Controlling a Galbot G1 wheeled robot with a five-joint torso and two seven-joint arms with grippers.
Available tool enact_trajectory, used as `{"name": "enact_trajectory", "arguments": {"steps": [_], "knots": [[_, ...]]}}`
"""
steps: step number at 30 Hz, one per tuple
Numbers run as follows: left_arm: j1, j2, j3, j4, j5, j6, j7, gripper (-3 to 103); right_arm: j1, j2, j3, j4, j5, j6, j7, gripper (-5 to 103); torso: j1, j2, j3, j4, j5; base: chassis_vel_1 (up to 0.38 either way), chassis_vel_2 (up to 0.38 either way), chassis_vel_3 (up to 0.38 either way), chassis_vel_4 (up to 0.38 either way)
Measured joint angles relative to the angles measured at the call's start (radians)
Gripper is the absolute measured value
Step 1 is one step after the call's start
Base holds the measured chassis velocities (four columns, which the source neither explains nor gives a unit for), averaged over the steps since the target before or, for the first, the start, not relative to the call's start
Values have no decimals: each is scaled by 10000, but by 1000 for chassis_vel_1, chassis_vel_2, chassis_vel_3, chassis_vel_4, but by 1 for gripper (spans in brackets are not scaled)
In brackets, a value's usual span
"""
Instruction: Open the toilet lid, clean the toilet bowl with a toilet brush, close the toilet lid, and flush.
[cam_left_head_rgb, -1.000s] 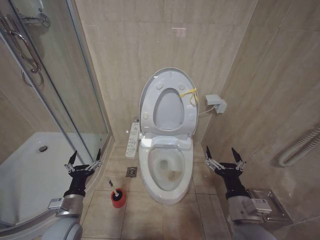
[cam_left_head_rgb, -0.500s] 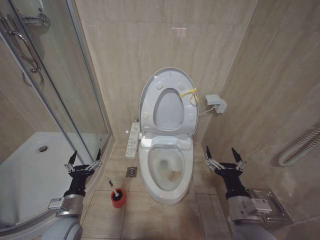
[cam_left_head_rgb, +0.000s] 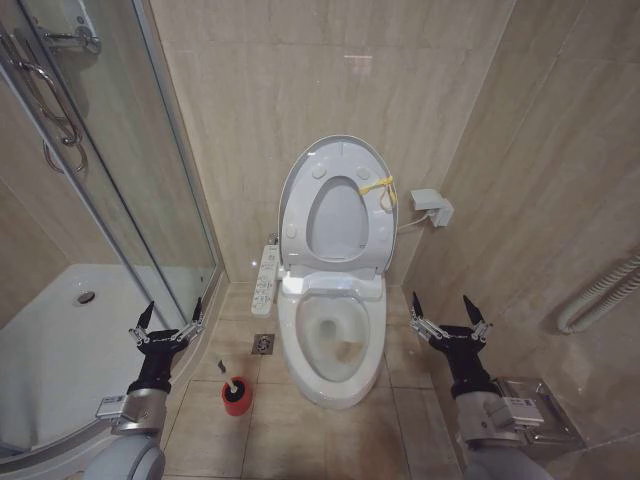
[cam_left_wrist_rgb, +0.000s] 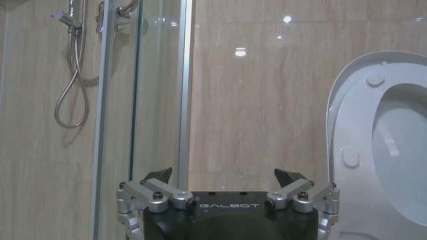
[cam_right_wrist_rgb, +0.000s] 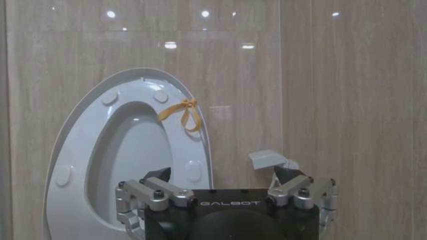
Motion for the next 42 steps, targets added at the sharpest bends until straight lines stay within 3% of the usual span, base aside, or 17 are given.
{"name": "enact_trajectory", "arguments": {"steps": [42], "knots": [[0,0,0,0,0,0,0,100,1,0,1,0,0,0,0,100,0,0,0,0,0,-8,12,10,-9]]}}
